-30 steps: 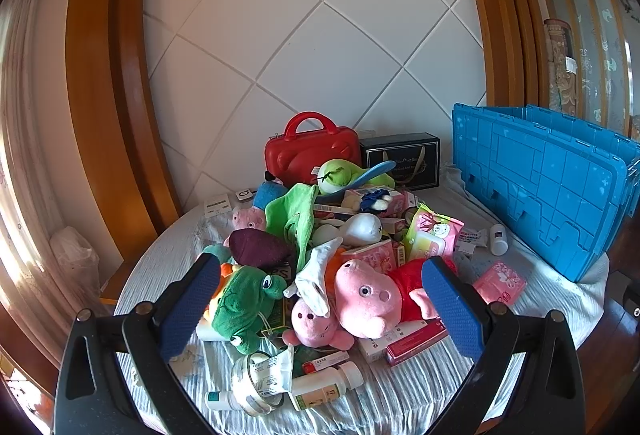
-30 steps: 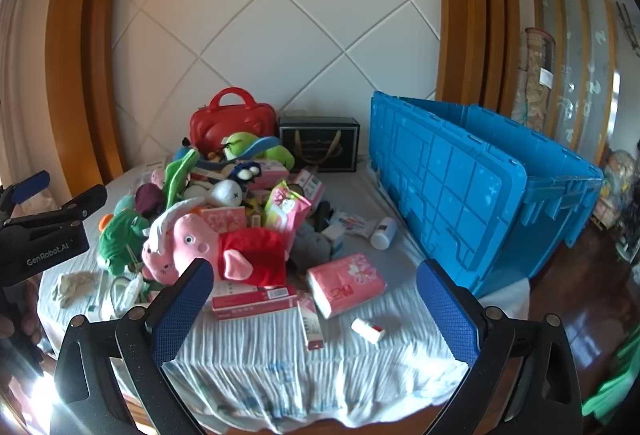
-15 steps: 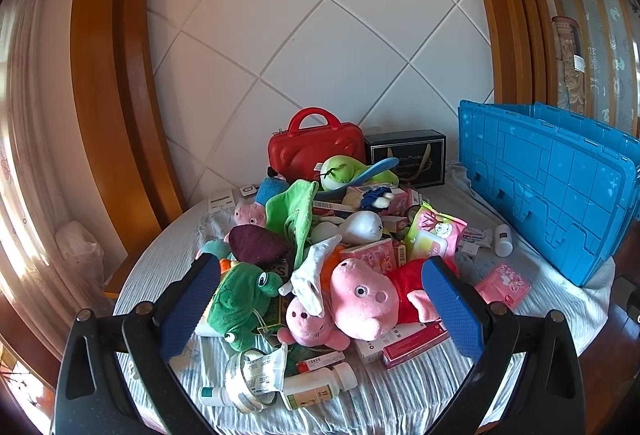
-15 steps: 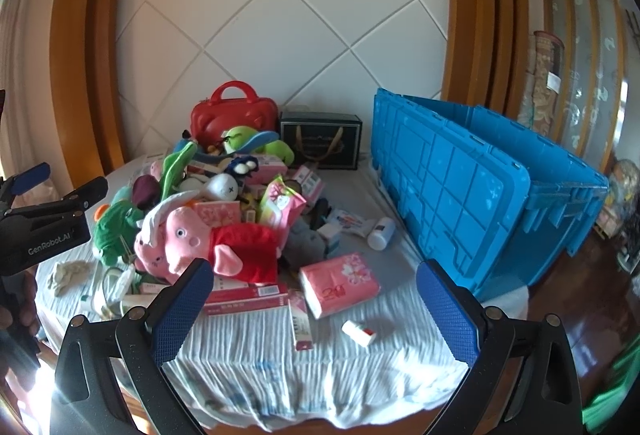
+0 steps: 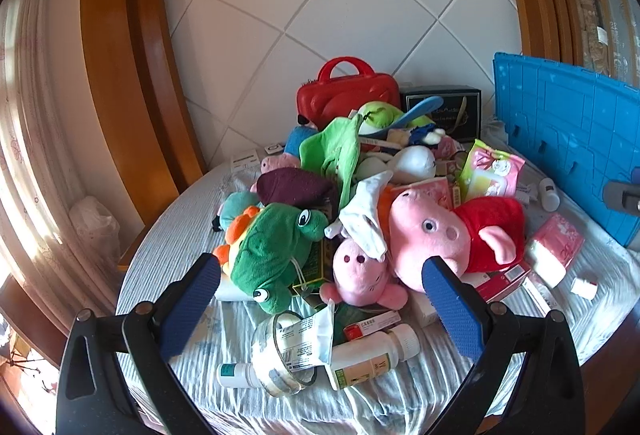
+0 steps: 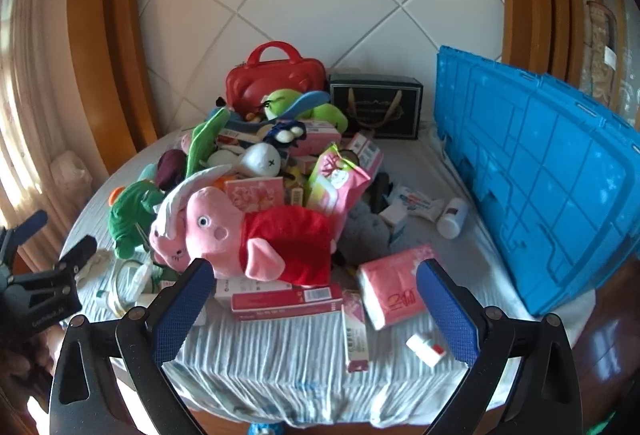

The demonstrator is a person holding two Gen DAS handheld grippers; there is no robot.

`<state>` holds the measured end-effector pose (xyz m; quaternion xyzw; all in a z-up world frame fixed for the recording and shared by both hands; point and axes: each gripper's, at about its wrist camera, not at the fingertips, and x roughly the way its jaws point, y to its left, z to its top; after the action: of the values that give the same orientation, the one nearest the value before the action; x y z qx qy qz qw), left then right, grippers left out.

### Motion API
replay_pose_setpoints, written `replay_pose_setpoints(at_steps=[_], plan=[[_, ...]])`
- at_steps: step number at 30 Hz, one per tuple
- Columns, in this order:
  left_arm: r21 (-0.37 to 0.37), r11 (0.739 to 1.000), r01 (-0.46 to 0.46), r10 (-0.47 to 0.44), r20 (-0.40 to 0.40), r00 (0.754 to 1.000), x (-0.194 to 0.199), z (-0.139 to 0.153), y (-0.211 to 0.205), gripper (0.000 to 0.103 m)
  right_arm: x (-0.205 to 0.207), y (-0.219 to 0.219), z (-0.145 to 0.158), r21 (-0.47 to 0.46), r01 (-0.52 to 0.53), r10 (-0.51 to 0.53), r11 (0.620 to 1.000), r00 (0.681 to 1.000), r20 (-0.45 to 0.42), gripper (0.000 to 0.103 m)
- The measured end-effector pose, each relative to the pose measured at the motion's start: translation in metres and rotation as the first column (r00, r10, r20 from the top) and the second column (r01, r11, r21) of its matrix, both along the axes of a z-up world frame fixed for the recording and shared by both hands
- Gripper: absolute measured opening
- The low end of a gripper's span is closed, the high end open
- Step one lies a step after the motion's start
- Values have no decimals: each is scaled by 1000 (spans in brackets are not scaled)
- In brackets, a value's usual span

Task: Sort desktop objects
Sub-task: 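Grasp the pink pig plush with the left gripper while the right gripper grasps it too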

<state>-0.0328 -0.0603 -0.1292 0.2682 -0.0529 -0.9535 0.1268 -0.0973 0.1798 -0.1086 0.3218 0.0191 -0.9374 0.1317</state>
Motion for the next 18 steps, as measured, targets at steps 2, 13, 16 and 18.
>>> replay_pose_setpoints(at_steps=[2, 13, 16, 18], plan=[[14, 1000, 26, -26, 29, 999, -15, -11, -6, 102, -21, -7, -4, 0, 13, -13, 1000, 1000, 12, 103], [53, 964, 261, -265, 74, 962, -71, -42, 4, 102, -82, -36, -45, 29, -58, 53, 998, 987, 154, 102], [86, 941, 327, -334, 102, 937, -74, -54, 22, 102, -82, -41, -60, 12, -127, 122, 992, 971, 207, 88], [90, 929, 360, -369, 114, 923, -76, -63, 37, 102, -85, -45, -69, 5, -175, 168, 985, 957, 238, 81]])
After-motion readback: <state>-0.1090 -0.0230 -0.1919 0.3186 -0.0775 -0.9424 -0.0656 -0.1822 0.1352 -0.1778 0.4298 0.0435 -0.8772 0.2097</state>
